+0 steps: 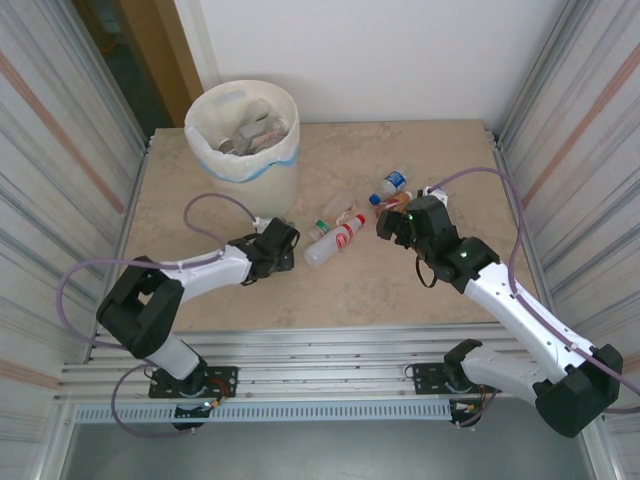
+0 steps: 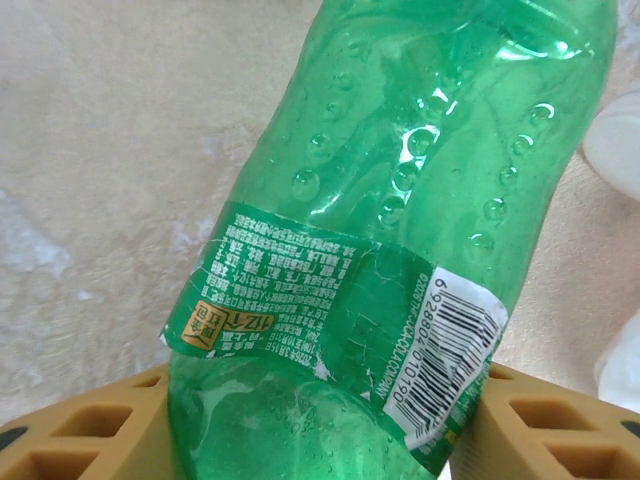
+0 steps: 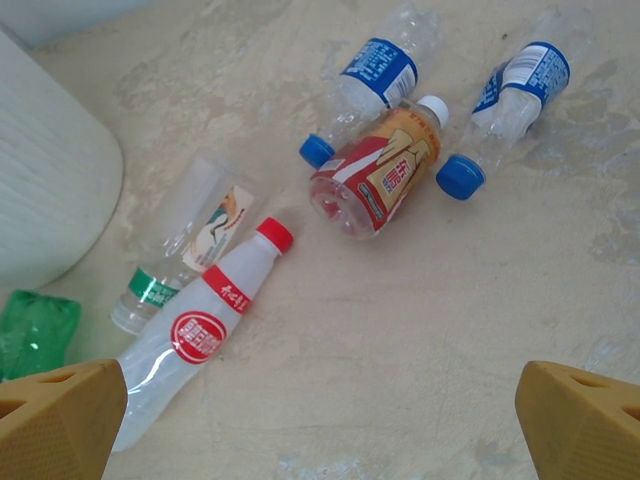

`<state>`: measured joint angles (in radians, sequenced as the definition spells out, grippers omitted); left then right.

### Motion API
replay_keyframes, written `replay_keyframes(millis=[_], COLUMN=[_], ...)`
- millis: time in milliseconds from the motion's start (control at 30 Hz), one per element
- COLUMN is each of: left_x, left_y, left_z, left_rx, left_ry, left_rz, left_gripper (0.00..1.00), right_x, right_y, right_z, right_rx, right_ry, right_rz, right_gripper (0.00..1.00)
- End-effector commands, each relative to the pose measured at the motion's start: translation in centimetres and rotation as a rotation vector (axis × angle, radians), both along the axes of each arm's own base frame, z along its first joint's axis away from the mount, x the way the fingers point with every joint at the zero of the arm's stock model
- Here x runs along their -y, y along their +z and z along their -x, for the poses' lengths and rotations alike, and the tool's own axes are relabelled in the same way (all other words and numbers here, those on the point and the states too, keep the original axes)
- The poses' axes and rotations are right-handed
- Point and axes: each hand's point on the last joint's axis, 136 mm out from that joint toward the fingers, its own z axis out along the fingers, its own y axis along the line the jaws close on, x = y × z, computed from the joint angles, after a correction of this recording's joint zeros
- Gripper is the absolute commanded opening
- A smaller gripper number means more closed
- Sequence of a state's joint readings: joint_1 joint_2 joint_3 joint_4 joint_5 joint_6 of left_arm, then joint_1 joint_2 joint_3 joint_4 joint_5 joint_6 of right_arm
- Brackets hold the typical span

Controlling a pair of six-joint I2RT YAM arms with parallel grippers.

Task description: Put the plastic bottles in the bin

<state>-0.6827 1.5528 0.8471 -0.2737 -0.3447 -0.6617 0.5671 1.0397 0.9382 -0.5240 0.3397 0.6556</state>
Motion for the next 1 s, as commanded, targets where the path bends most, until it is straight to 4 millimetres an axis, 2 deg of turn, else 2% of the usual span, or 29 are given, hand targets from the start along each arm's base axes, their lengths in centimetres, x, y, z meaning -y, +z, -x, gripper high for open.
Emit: replay_keyframes(millis=[0, 133, 300, 433, 600, 667, 800, 967], left_x=[-0.8, 0.6, 3.8, 6.6, 8.6, 8.8, 8.1, 4.4], left_y=[1.6, 3.7, 8.2, 13.2, 20.6, 23.8, 28.7, 32.6], left_z=[0.7, 1.3, 1.8, 1.7, 1.1, 0.6, -1.3, -5.5], left_rx=[0.036, 0.076, 0.173, 0.270, 0.390, 0.448, 0.524, 0.578], left_ry=[0.012, -0.051, -0.162, -0.254, -0.327, -0.335, -0.300, -0.149], left_rz=[-0.032, -0.013, 0.031, 0.086, 0.167, 0.179, 0.190, 0.220], left_gripper=[0.36, 0.35, 0.35, 0.35, 0.36, 0.36, 0.36, 0.35], right_x=[0.6, 0.9, 1.0, 1.1, 1.1, 1.1, 1.0, 0.8], right_y=[0.0, 0.2, 0.5, 0.5, 0.5, 0.5, 0.4, 0.4], right_z=[-0.1, -0.1, -0.1, -0.1, 0.0, 0.0, 0.0, 0.2], right_rx=[0.010, 0.017, 0.028, 0.028, 0.029, 0.028, 0.026, 0.022], right_ry=[-0.038, -0.046, -0.054, -0.055, -0.056, -0.057, -0.055, -0.047], right_rz=[-0.008, -0.002, -0.002, -0.001, -0.005, -0.008, -0.015, -0.024], right_gripper=[0.98, 0.98, 0.98, 0.98, 0.98, 0.98, 0.98, 0.98])
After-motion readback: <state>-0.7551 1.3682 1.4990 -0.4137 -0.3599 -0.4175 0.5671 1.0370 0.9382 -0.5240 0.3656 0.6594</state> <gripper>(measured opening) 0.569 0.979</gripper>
